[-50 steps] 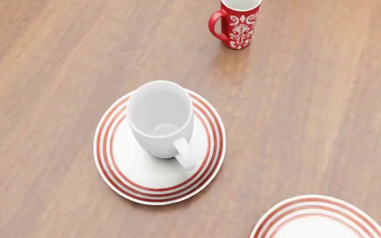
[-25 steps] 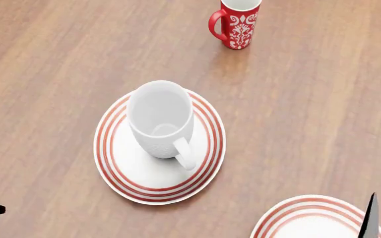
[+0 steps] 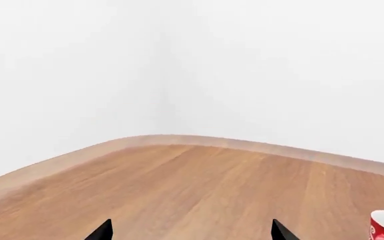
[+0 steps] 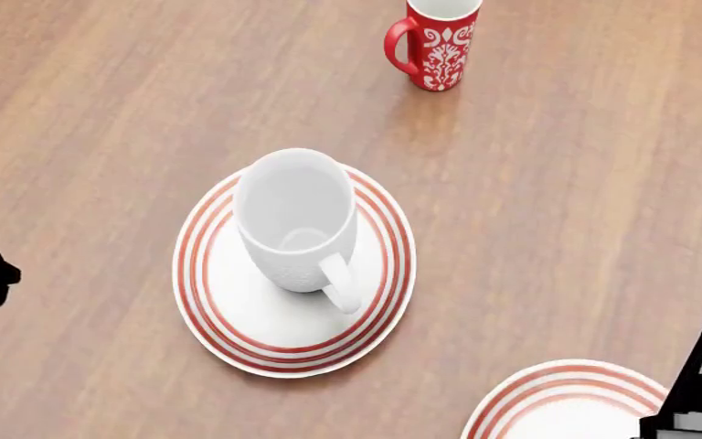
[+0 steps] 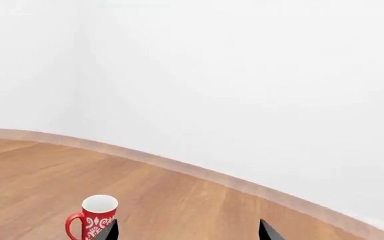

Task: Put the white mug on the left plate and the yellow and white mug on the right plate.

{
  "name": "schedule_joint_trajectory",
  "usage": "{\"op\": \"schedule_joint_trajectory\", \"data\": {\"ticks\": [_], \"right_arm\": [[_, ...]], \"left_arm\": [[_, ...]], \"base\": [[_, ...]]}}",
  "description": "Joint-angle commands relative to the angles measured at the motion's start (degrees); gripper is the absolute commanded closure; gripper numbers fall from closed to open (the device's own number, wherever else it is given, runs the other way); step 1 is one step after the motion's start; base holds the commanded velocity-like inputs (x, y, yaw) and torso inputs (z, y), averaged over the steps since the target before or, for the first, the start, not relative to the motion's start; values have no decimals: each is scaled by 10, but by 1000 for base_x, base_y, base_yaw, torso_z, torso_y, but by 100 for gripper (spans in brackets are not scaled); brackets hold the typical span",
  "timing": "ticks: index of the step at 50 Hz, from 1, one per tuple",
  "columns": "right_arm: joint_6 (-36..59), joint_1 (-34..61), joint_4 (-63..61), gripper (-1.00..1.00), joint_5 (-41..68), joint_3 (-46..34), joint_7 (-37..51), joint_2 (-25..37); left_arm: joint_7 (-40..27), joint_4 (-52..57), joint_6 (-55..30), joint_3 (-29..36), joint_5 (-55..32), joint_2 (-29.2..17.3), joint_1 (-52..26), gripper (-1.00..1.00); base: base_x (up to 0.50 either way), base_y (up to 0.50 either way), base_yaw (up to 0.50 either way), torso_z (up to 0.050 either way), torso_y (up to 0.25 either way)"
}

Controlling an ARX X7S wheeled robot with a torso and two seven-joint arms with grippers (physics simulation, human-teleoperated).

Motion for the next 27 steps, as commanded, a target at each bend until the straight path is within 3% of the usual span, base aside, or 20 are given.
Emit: {"op": "schedule_joint_trajectory", "data": {"ticks": [1, 4, 8, 10, 14, 27], "right_arm": [[68, 26, -94, -100, 96, 88, 40, 46], [-24, -53, -96, -100, 154, 103, 130, 134], [-222, -280, -96, -100, 174, 165, 299, 309], [-285, -396, -96, -100, 166, 233, 352, 362], [-290, -397, -96, -100, 169, 255, 333, 364], [-292, -398, -96, -100, 162, 256, 337, 395]], "left_arm": [[-14, 50, -104, -46, -50, -3, -86, -100], [-22, 73, -113, -62, -69, -10, -90, -100], [-36, 98, -136, -91, -109, -22, -116, -100], [-43, 104, -146, -105, -128, -28, -131, -100], [-54, 116, -153, -135, -163, -37, -151, -100], [-46, 104, -134, -120, -136, -28, -149, -100]], "base": [[0, 0, 0, 0, 0], [0, 0, 0, 0, 0], [0, 0, 0, 0, 0], [0, 0, 0, 0, 0], [0, 0, 0, 0, 0], [0, 0, 0, 0, 0]]}}
